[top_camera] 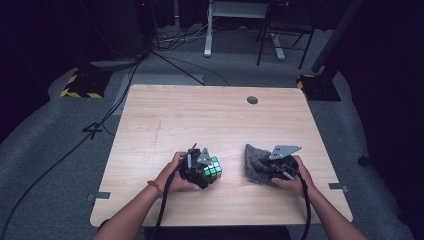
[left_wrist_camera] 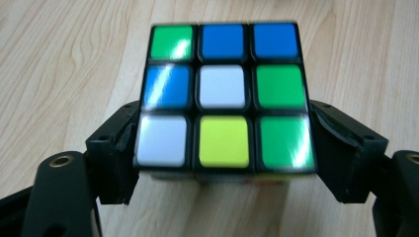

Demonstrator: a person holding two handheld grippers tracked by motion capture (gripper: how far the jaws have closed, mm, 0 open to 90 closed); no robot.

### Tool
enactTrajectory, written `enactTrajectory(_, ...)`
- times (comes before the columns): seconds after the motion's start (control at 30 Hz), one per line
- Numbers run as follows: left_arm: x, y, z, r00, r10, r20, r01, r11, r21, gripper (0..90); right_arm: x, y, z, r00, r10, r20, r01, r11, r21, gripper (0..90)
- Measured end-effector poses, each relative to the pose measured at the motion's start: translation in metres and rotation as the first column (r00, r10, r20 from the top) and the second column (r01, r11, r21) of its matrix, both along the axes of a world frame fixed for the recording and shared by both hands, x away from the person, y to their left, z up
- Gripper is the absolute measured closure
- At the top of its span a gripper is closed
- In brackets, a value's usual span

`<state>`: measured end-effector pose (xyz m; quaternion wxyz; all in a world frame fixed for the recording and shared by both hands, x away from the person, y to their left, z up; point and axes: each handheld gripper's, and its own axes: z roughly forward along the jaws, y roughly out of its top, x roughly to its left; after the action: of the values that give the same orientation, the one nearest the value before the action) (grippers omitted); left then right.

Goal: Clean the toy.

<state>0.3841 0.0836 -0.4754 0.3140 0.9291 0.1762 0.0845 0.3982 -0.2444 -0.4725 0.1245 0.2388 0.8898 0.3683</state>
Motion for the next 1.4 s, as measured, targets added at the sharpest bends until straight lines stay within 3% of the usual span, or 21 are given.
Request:
enactTrajectory(0.33, -0.020, 0.015, -0.001, 0.9995, -0.022, -0.024, 0.022, 0.9998, -0.003, 28.3, -0.008, 0.001, 0.014, 0.9989, -0.010, 0.046, 0.008, 0.999, 0.047, 47.9)
enactTrajectory(0.43, -0.026, 0.015, -0.002, 0.9987, -0.045, -0.025, 0.045, 0.9989, 0.013, 29.4, -0.012, 0.003, 0.018, 0.9979, 0.003, 0.065, -0.007, 0.998, 0.062, 47.2)
enactTrajectory(0.57, -0.029, 0.017, -0.002, 0.9987, -0.034, -0.039, 0.034, 0.9994, 0.007, 29.5, -0.019, 0.010, 0.022, 0.9955, 0.037, 0.088, -0.043, 0.996, 0.073, 46.2)
enactTrajectory(0.77, -0.019, 0.024, 0.001, 0.9998, 0.014, -0.012, -0.015, 0.9996, -0.025, 17.6, -0.026, 0.026, 0.025, 0.9909, 0.089, 0.101, -0.096, 0.993, 0.065, 44.9)
enactTrajectory(0.9, -0.012, 0.019, 0.003, 0.9992, -0.035, 0.021, 0.035, 0.9987, -0.038, 15.7, -0.027, 0.038, 0.022, 0.9896, 0.113, 0.090, -0.119, 0.991, 0.065, 42.7)
enactTrajectory(1.07, 0.000, 0.011, 0.006, 0.9977, -0.065, 0.017, 0.066, 0.9954, -0.069, 15.6, -0.025, 0.057, 0.012, 0.9874, 0.141, 0.073, -0.143, 0.989, 0.031, 40.8)
enactTrajectory(1.13, 0.006, 0.008, 0.008, 0.9963, -0.085, -0.002, 0.085, 0.9926, -0.086, 15.2, -0.023, 0.064, 0.008, 0.9854, 0.158, 0.064, -0.159, 0.987, 0.018, 40.8)
enactTrajectory(1.23, 0.010, 0.000, 0.007, 0.9932, -0.115, 0.017, 0.116, 0.9908, -0.071, 15.2, -0.021, 0.071, 0.005, 0.9851, 0.164, 0.053, -0.165, 0.986, 0.016, 40.5)
enactTrajectory(1.4, 0.013, -0.012, 0.002, 0.9873, -0.159, 0.004, 0.159, 0.9856, -0.058, 16.0, -0.017, 0.077, 0.004, 0.9849, 0.164, 0.055, -0.164, 0.986, 0.001, 41.0)
